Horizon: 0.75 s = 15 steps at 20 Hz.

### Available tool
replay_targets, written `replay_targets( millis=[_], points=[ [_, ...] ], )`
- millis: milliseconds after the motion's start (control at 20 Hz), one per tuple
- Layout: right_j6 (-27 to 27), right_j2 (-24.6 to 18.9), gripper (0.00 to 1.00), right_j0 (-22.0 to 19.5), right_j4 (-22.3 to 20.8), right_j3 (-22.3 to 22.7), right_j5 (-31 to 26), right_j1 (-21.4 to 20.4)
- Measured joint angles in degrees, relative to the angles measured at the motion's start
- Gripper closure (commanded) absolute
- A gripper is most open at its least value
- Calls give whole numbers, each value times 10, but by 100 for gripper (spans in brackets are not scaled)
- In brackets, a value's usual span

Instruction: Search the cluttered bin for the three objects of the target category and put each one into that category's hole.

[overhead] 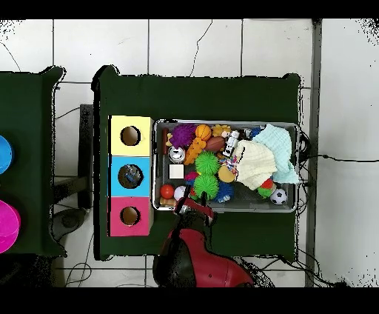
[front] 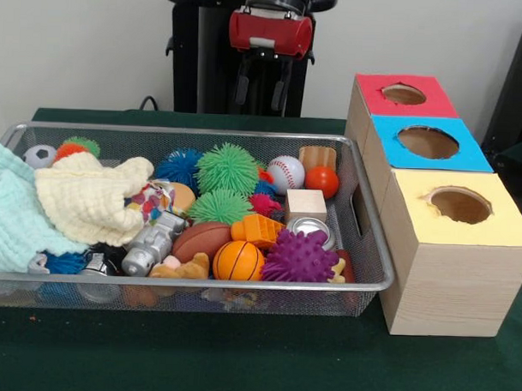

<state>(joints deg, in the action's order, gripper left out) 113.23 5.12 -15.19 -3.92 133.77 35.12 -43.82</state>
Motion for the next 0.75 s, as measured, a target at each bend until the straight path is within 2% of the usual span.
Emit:
replay_targets(
  millis=[750],
  points=[
    [0,2,0,1,-6,0,28,27]
  ],
)
